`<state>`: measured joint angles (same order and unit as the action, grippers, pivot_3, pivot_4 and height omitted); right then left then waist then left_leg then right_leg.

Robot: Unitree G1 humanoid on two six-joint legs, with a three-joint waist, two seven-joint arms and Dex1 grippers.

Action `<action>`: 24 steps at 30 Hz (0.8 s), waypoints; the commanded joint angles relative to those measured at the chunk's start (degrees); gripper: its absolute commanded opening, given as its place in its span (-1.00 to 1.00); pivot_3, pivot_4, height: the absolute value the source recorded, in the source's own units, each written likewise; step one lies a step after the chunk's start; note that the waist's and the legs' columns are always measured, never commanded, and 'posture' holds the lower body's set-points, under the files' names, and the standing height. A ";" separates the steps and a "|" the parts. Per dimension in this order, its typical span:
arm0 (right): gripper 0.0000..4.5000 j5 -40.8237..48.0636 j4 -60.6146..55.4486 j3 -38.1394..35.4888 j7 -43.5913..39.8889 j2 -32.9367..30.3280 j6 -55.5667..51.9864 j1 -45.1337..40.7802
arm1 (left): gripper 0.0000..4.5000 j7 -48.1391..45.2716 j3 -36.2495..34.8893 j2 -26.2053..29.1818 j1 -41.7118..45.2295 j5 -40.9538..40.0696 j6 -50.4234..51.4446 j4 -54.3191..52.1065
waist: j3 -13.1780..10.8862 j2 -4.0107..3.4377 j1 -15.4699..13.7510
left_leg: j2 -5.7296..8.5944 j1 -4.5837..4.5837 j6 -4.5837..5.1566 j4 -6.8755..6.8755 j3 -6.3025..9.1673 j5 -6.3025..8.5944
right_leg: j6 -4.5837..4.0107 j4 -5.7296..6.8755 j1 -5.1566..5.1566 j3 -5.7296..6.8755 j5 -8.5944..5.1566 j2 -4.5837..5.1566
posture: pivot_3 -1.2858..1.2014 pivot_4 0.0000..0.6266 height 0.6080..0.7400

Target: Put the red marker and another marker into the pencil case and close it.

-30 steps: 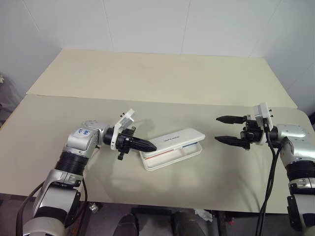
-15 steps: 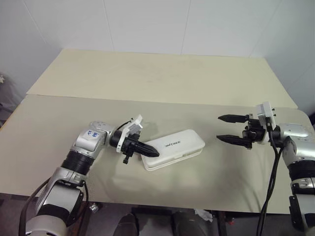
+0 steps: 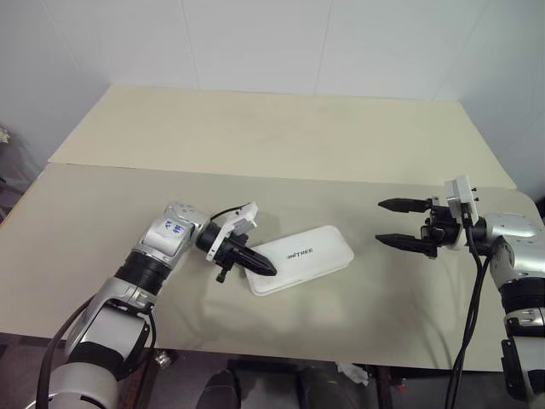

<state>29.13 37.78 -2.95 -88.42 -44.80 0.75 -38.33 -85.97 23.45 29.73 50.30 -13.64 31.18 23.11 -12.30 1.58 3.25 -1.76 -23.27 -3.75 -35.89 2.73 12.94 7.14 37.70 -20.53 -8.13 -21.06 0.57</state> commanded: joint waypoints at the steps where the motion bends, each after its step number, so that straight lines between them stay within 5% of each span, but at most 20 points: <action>1: 1.00 1.34 -1.23 -0.20 -4.08 -2.14 1.19 -0.11 | -0.98 -2.11 3.74 0.13 0.27 4.07 -1.31 1.94 | 0.00 0.00 -0.02 | 0.01 0.00 0.02 -0.03 0.00 0.01 | 0.01 0.00 0.03 0.00 0.00 0.00 | 0.03 -0.52 1.00; 15: 1.00 4.09 0.78 7.03 -4.08 -5.48 4.60 -1.40 | -0.98 -3.48 9.49 0.56 3.77 6.19 -5.84 5.75 | 0.02 -0.04 0.00 | 0.06 0.08 0.11 -0.15 0.00 -0.02 | 0.15 -0.01 0.17 -0.07 0.09 0.02 | 0.03 -0.52 1.00; 21: 1.00 3.49 3.47 7.41 -4.08 -4.40 5.77 -3.49 | -0.98 1.41 3.81 0.37 3.05 3.50 -7.77 3.80 | 0.02 -0.04 0.12 | 0.06 0.08 0.14 -0.16 0.00 -0.04 | 0.20 -0.01 0.17 -0.08 0.13 0.02 | 0.03 -0.52 1.00; 24: 1.00 3.04 3.98 7.22 -4.08 -3.79 6.05 -3.59 | -0.73 3.54 -1.44 1.12 1.59 0.34 -4.21 -0.75 | 0.01 -0.04 0.14 | 0.05 0.05 0.14 -0.11 0.00 -0.04 | 0.20 -0.01 0.11 -0.08 0.13 0.01 | 0.03 -0.52 1.00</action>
<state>31.61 41.41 5.07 -88.73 -48.47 5.23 -40.97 -84.19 24.67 29.96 52.77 -12.39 25.22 24.70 -12.28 1.53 3.39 -1.72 -23.26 -3.61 -35.98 2.73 12.90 7.34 37.68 -20.47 -8.21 -20.93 0.58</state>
